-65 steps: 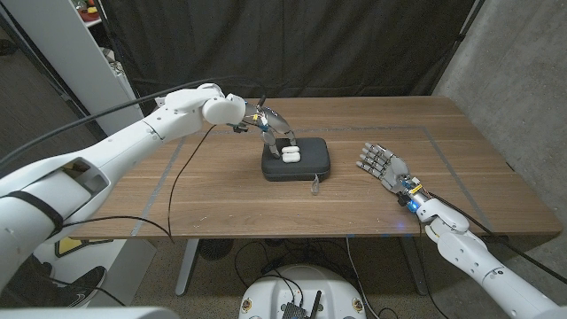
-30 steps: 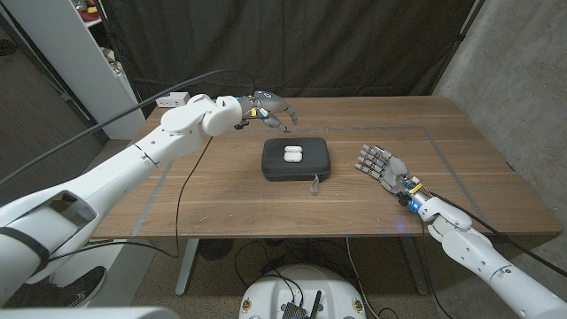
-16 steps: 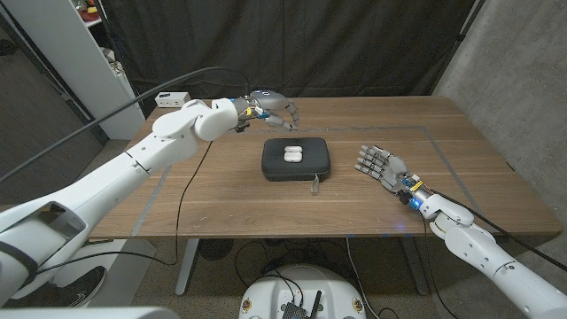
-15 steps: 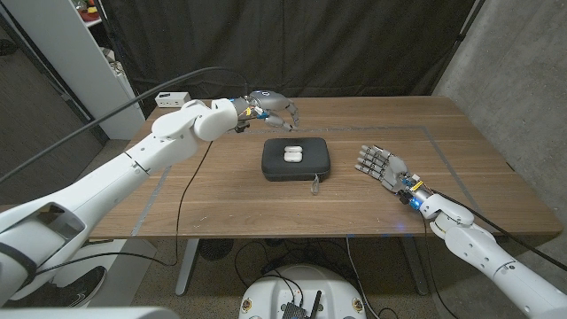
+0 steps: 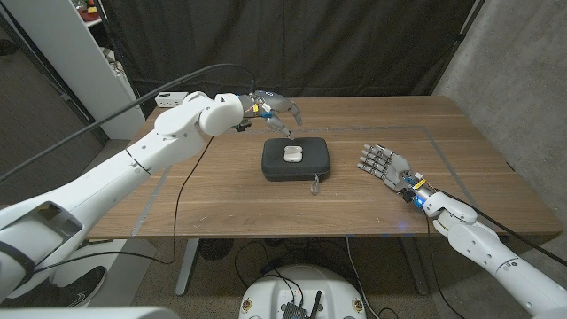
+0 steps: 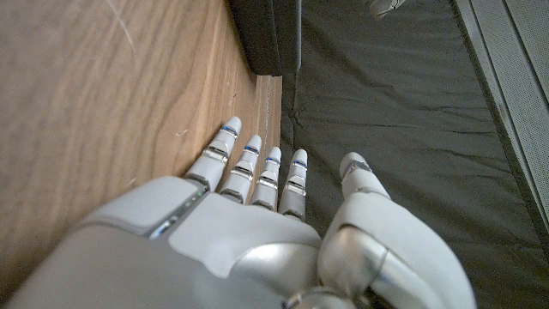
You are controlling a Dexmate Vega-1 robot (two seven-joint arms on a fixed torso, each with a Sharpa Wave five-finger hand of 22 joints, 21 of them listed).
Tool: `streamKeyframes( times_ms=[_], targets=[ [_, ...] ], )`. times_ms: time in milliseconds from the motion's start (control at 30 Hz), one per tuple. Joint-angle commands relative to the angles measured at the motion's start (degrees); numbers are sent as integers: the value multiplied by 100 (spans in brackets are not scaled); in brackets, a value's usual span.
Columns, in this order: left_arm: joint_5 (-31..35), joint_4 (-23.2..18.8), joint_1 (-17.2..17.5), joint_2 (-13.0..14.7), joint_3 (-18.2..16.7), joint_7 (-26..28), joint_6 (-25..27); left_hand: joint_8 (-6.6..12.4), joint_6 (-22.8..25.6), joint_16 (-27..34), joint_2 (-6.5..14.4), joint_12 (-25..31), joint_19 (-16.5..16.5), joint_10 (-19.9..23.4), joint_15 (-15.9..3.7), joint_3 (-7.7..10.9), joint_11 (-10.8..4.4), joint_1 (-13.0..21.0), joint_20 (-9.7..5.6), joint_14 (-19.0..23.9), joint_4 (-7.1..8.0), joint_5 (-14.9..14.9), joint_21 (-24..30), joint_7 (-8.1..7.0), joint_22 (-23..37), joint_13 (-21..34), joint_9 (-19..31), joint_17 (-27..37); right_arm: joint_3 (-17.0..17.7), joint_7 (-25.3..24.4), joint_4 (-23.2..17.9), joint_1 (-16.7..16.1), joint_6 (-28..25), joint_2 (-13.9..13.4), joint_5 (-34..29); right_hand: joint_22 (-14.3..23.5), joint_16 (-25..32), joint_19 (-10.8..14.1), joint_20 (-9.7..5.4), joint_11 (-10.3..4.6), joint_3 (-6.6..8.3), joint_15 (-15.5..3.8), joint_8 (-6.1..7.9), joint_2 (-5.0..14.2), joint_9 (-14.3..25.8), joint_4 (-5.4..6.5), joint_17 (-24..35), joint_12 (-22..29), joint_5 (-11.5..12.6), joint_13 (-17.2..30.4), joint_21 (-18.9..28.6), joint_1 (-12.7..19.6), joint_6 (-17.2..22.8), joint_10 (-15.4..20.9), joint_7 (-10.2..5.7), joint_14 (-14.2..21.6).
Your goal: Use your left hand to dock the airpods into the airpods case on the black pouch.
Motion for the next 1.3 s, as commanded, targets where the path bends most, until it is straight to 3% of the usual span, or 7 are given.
streamKeyframes(
  times_ms=[33,533,1300],
  targets=[
    [510,391,-748,-466,577,-849,176,-49,-174,-26,-38,-54,-133,-135,-82,-91,31,-78,53,-172,10,50,-61,-4,-19,-11,17,-4,2,246,189,139,-164,-65,64,17,40,12,9,2,12,-402,1,18,3,14,27,14,11,33,18,-48,48,29,28,38],
    [203,1100,-1215,-767,920,-1343,-201,-92,-437,-30,-137,-126,-312,-364,-43,-130,95,-143,90,-431,9,106,-172,-40,-55,-50,7,-29,49,331,408,221,-142,29,108,18,41,9,13,8,9,-398,-3,12,4,16,28,15,9,33,18,-56,39,32,21,31],
    [418,1494,-1540,-896,1279,-1587,-283,-101,-659,-22,-234,-152,-385,-528,7,-125,133,-133,104,-625,-31,167,-239,-51,-73,-89,-9,-51,84,286,448,174,-74,117,98,18,42,7,17,2,11,-393,-3,11,4,14,26,16,8,34,19,-59,36,34,22,24]
  ],
)
